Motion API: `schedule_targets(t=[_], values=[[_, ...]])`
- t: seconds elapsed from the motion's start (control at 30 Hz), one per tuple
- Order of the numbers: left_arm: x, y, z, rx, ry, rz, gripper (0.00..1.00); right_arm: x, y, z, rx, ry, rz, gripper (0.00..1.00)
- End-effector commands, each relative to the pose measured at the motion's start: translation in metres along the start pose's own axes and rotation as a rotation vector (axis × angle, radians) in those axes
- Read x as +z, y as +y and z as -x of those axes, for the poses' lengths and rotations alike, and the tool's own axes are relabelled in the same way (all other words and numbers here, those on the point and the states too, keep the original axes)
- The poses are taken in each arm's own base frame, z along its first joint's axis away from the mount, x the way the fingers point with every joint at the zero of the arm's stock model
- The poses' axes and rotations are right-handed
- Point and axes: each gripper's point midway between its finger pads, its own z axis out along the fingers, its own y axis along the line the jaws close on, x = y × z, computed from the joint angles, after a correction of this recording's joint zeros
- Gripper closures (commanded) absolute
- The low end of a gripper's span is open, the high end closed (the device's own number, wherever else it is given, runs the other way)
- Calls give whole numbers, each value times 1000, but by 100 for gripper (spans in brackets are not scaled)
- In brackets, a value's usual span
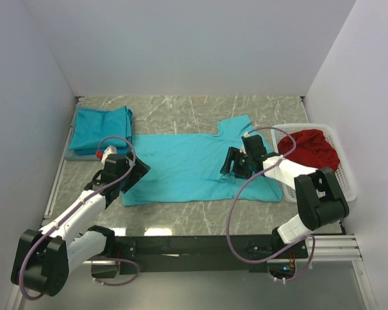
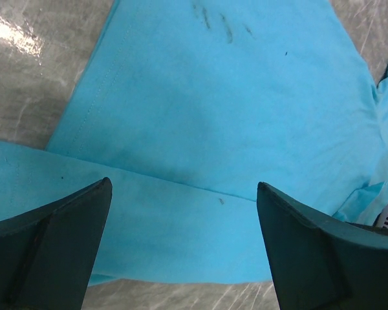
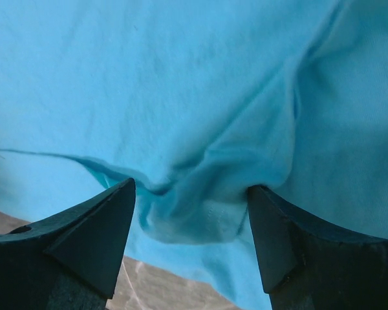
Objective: Fold and stack the t-shirts
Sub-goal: Fold the tshirt
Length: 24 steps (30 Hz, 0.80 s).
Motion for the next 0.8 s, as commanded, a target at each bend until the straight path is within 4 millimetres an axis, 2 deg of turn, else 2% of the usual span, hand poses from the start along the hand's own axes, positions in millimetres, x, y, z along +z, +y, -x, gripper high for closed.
schedule_targets(t=[0.0,0.23,0.27,0.33,0.37,0.43,0.53,0.63,0.67,0.73,0.77], values=[[-5,-10,14,11,-63,-31,1,4,28,29,-15,-71,71,24],[-11,-6,13,4,-69,-36,0,9,75,66,-43,-145,135,24],[-12,-5,12,3,-67,-32,0,6,88,79,-50,-169,158,24],[-14,-4,13,3,-69,-31,0,12,96,85,-58,-163,150,24],[-15,-4,13,3,-71,-33,0,7,107,93,-69,-171,148,24],[-18,-5,14,-1,-77,-40,1,6,113,98,-99,-179,129,24],[-18,-6,12,-2,-72,-51,0,-2,108,103,-121,-208,69,24],[-14,-7,9,3,-55,-54,0,-19,90,101,-120,-252,-8,24],[-13,-10,10,4,-52,-62,1,-18,77,90,-119,-234,-43,24],[-9,-10,7,10,-36,-60,1,-26,65,84,-128,-249,-77,23],[-8,-13,4,12,-18,-74,1,-23,51,70,-127,-223,-110,23]])
